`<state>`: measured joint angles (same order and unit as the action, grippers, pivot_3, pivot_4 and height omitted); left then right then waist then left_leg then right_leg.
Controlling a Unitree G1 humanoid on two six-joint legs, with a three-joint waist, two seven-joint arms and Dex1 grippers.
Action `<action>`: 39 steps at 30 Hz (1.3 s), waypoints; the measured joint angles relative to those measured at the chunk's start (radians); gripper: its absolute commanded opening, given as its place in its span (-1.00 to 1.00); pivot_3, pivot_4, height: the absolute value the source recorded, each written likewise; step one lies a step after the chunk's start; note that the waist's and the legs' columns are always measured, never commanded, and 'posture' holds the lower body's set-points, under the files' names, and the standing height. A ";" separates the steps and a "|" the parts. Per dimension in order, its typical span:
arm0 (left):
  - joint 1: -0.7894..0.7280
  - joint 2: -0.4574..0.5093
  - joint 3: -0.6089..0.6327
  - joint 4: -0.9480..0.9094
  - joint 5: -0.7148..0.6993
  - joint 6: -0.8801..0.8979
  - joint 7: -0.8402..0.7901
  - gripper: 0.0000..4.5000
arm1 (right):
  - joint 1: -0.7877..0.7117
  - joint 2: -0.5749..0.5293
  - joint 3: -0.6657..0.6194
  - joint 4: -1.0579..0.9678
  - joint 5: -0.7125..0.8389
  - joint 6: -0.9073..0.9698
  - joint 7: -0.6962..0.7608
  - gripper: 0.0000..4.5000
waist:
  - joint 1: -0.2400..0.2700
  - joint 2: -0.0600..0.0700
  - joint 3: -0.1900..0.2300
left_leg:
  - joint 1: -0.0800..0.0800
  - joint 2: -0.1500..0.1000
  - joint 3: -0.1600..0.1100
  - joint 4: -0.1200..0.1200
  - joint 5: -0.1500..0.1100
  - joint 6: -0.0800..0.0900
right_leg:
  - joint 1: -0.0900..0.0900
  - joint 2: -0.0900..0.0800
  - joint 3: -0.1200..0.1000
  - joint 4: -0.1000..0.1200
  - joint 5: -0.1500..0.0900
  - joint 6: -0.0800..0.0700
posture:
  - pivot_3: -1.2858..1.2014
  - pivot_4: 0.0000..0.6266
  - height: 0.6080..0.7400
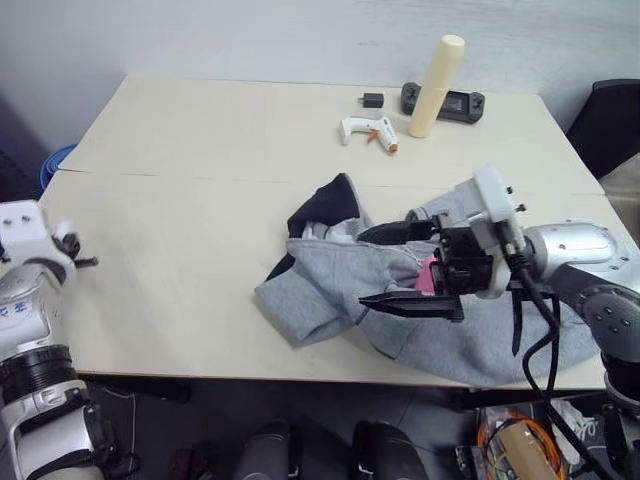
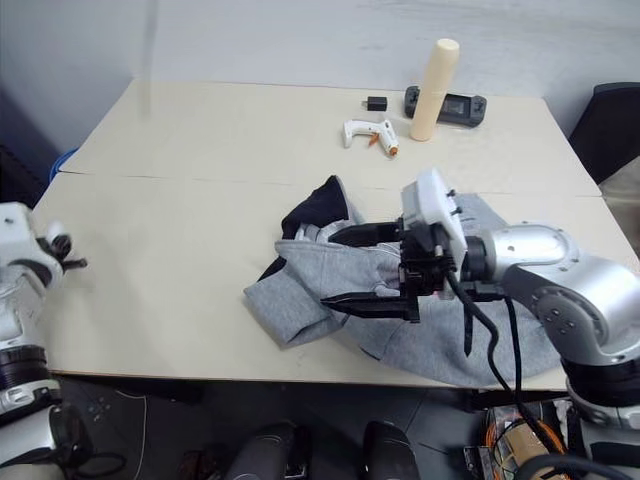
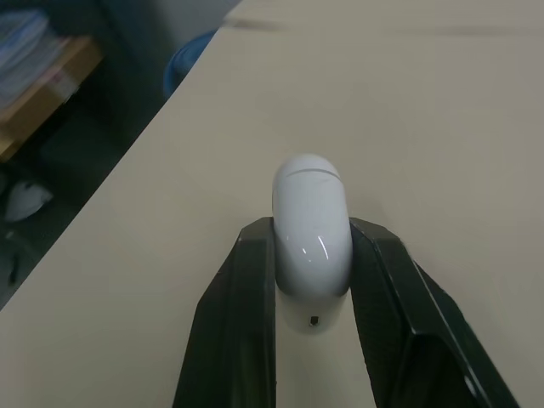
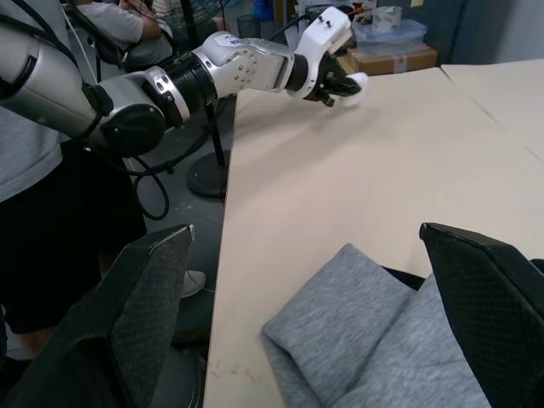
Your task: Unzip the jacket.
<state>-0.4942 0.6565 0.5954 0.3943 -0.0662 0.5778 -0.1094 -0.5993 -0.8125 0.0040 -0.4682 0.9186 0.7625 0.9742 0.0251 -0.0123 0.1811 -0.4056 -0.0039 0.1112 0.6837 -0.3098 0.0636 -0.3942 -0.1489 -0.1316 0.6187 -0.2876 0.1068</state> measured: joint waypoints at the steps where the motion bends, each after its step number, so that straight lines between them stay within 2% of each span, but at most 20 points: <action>1: -0.001 0.007 -0.005 0.007 -0.004 0.007 0.003 -0.18 | -0.012 0.008 0.008 0.012 -0.019 -0.003 0.000 1.00 | 0.001 0.000 0.000 | 0.000 0.000 0.000 0.000 -0.001 -0.003 | 0.000 0.000 0.000 0.000 0.000 0.000 | 0.03 -0.52 1.00; 6: -0.001 0.012 -0.055 0.018 -0.026 0.023 -0.042 0.46 | -0.015 0.038 0.023 0.031 -0.059 -0.018 -0.006 1.00 | -0.003 0.000 0.000 | 0.000 0.000 0.001 -0.001 -0.002 -0.004 | -0.001 0.000 -0.001 0.001 0.000 0.000 | 0.03 -0.52 1.00; 9: 0.012 0.048 -0.096 0.017 -0.029 0.020 -0.091 0.90 | -0.011 0.038 0.022 0.030 -0.073 -0.018 -0.011 1.00 | -0.006 -0.001 0.000 | 0.000 0.001 0.002 -0.001 -0.001 -0.003 | -0.002 0.001 -0.001 0.001 0.000 0.000 | 0.03 -0.52 1.00; 13: 0.015 0.146 -0.093 -0.066 -0.137 0.039 -0.293 0.90 | 0.048 0.009 -0.023 0.027 -0.085 -0.017 -0.027 1.00 | -0.013 -0.001 0.000 | 0.000 0.001 0.003 -0.002 -0.002 -0.003 | -0.004 0.000 -0.002 0.001 0.000 0.000 | 0.03 -0.52 1.00; 18: 0.047 0.241 -0.102 -0.433 -0.452 0.110 -0.707 0.90 | 0.198 -0.089 -0.143 0.001 -0.116 -0.020 -0.031 1.00 | -0.005 -0.001 0.001 | 0.000 0.001 0.003 -0.002 -0.006 -0.009 | -0.001 -0.001 0.000 -0.005 0.000 0.000 | 0.03 -0.52 1.00; 21: 0.045 0.271 -0.183 -0.591 -0.567 0.143 -0.857 0.90 | 0.323 -0.142 -0.202 -0.018 -0.167 -0.039 -0.027 1.00 | -0.006 0.001 0.001 | 0.002 0.001 0.004 -0.002 -0.005 -0.009 | 0.001 0.001 0.000 -0.007 0.000 0.000 | 0.03 -0.52 1.00; 22: 0.041 0.292 -0.265 -0.635 -0.570 0.134 -0.908 0.90 | 0.397 -0.174 -0.232 -0.025 -0.208 -0.065 -0.019 1.00 | -0.004 0.002 0.002 | 0.002 0.002 0.005 -0.002 -0.005 -0.009 | 0.001 0.002 0.000 -0.007 0.000 0.000 | 0.03 -0.52 1.00; 25: 0.025 0.300 -0.446 -0.676 -0.508 0.056 -1.000 0.90 | 0.533 -0.216 -0.294 -0.031 -0.295 -0.116 0.007 1.00 | -0.001 0.003 0.002 | 0.004 0.002 0.008 -0.004 -0.004 -0.009 | 0.001 0.008 0.000 -0.007 0.000 0.000 | 0.03 -0.52 1.00; 27: -0.061 0.235 -0.622 -0.639 -0.390 -0.064 -1.042 0.90 | 0.661 -0.250 -0.359 -0.029 -0.387 -0.189 0.036 1.00 | 0.006 0.004 0.002 | 0.004 0.002 0.009 -0.003 -0.003 -0.008 | 0.001 0.010 0.000 -0.007 0.000 0.000 | 0.03 -0.52 1.00; 30: -0.172 0.118 -0.791 -0.525 -0.239 -0.241 -1.064 0.90 | 0.775 -0.284 -0.417 0.021 -0.525 -0.309 0.064 1.00 | 0.010 0.004 0.002 | 0.004 0.002 0.010 -0.003 0.000 -0.002 | 0.000 0.011 0.000 -0.008 0.001 0.002 | 0.03 -0.52 1.00; 34: -0.279 -0.049 -0.950 -0.339 -0.073 -0.472 -1.067 0.90 | 0.829 -0.305 -0.448 0.165 -0.677 -0.463 0.072 1.00 | 0.009 0.004 0.002 | 0.003 0.002 0.011 -0.003 0.001 0.000 | 0.000 0.010 0.000 -0.008 0.001 0.003 | 0.03 -0.52 1.00; 39: -0.330 -0.132 -1.036 -0.231 0.009 -0.641 -1.121 0.90 | 0.845 -0.369 -0.444 0.335 -0.817 -0.668 0.088 1.00 | -0.005 0.004 0.002 | 0.003 0.004 0.012 -0.003 0.001 0.000 | 0.000 0.012 -0.001 -0.008 0.001 0.002 | 0.03 -0.52 1.00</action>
<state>-0.8245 0.5244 -0.4403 0.1634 -0.0573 -0.0630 -1.2300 0.2461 -1.1816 -0.4404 -0.1329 0.1019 0.0947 1.0626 0.0201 -0.0080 0.1827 -0.4028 0.0001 0.1230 0.6804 -0.3089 0.0636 -0.3946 -0.1365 -0.1328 0.6110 -0.2864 0.1092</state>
